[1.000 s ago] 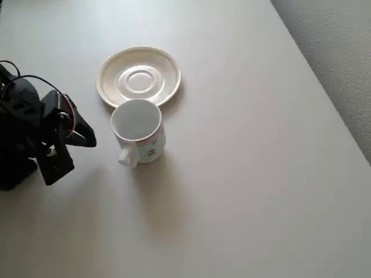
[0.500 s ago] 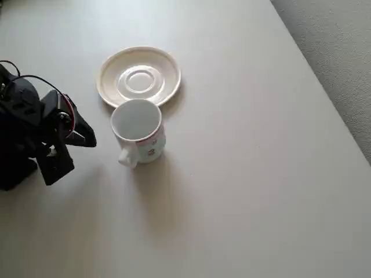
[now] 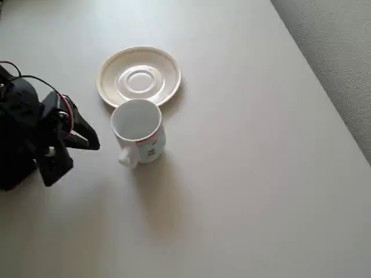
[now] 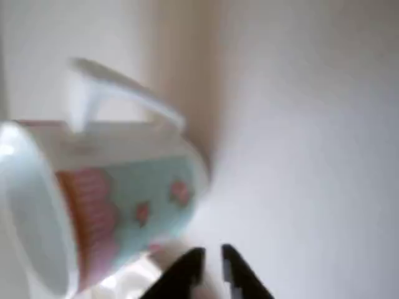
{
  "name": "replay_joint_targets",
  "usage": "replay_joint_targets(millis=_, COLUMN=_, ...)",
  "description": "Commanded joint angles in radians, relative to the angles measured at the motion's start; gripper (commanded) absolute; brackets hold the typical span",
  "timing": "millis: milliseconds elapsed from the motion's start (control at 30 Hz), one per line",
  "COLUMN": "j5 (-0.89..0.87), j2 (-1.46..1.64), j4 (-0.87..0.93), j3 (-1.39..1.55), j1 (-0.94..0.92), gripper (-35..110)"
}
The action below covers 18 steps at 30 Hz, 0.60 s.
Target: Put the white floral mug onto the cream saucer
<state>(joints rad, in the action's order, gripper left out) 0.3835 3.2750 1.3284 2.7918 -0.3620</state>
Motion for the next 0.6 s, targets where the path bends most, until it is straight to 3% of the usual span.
replay_joint_targets(millis=0, j5=-0.005, j2=-0.127, j4=0.11, j3=-0.442, j1=0.04, gripper=15)
replay_joint_targets(millis=200, j5=-0.064, j2=-0.726, j4=0.249, j3=-0.919, j1=0.081, gripper=17)
replay_joint_targets(millis=567, j5=-0.064, j2=-1.206, j4=0.066, j3=-0.775, j1=0.106, gripper=17)
